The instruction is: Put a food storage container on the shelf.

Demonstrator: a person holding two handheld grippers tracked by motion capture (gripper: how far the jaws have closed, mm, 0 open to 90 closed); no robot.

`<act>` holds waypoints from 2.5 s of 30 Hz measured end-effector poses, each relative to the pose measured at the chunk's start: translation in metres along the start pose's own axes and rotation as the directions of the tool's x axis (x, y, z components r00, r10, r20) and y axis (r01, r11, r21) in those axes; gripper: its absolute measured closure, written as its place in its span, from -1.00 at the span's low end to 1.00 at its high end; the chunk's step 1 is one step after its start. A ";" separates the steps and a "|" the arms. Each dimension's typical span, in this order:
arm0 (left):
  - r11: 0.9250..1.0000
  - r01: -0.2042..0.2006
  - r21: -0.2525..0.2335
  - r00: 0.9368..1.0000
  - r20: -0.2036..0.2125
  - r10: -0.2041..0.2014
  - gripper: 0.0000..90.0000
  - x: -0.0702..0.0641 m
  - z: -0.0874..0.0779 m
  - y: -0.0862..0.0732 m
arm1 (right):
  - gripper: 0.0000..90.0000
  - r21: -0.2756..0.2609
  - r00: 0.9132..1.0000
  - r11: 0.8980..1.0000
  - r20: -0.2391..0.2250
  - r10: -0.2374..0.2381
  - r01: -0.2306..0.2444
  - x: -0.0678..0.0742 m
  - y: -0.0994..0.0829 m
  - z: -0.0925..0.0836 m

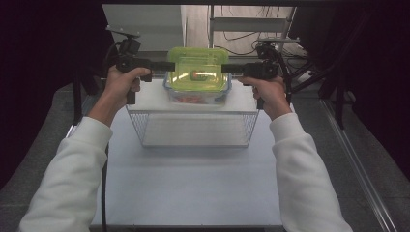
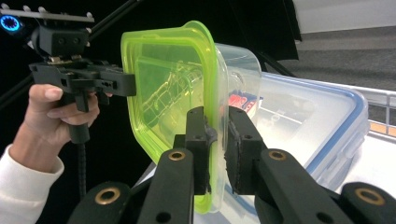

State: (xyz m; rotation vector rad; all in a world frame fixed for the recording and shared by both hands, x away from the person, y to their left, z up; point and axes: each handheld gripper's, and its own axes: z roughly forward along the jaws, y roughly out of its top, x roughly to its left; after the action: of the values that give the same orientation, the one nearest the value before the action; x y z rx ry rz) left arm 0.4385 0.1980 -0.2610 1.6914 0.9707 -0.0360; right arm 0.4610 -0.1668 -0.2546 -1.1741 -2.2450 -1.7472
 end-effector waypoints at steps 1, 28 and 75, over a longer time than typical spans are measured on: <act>1.000 0.005 -0.003 1.000 -0.004 -0.005 0.71 0.001 0.001 0.001 | 0.78 -0.001 1.000 1.000 0.000 0.002 -0.002 -0.001 0.001 0.001; 0.997 0.056 -0.052 0.994 -0.092 -0.061 -0.03 0.019 0.032 0.007 | 0.25 -0.021 0.993 0.996 0.082 0.089 -0.087 -0.020 0.003 0.021; 0.995 -0.091 0.047 0.992 -0.079 0.094 -0.55 -0.027 -0.040 -0.196 | -0.23 0.096 0.993 0.991 0.054 -0.103 0.098 -0.001 -0.159 -0.079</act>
State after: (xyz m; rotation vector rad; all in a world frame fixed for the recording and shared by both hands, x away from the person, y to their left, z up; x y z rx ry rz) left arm 0.2835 0.2210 -0.3887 1.7872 0.9567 0.0743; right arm 0.3367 -0.2446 -0.3549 -1.1268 -2.4309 -1.6409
